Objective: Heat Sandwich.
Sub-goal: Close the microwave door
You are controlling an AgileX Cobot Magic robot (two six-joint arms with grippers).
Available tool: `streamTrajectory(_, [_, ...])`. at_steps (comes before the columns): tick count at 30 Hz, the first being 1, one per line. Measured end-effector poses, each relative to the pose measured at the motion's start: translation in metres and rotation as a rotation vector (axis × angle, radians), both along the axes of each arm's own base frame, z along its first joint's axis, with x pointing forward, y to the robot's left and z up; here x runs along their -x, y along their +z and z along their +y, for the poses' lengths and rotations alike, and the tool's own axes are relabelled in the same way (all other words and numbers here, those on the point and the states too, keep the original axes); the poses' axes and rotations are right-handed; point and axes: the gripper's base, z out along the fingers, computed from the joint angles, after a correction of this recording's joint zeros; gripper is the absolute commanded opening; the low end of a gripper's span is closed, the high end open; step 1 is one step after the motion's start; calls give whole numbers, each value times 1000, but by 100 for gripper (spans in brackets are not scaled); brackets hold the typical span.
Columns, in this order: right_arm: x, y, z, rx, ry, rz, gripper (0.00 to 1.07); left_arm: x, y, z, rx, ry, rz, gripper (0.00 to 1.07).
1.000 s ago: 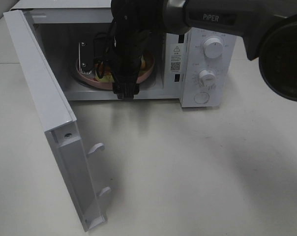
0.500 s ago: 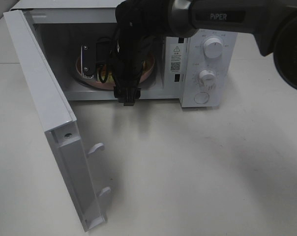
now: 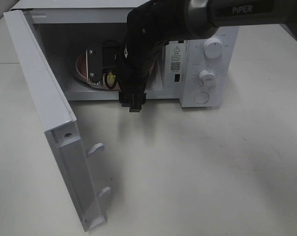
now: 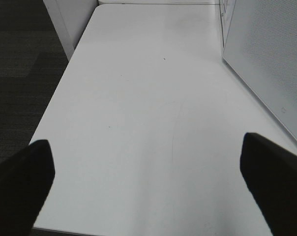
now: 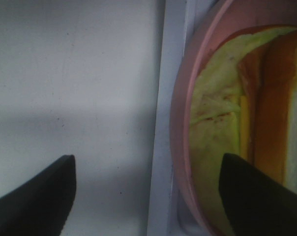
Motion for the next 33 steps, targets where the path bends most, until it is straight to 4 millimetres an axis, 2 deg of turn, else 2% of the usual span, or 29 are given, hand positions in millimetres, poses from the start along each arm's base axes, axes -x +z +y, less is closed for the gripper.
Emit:
streamTrajectory(18, [35,19,-26,-35,19,-30,76,0,0,0,0,0,0,98])
streamTrajectory(33, [75,37,-59,-37,-1,-10,76,0,0,0,0,0,0,98])
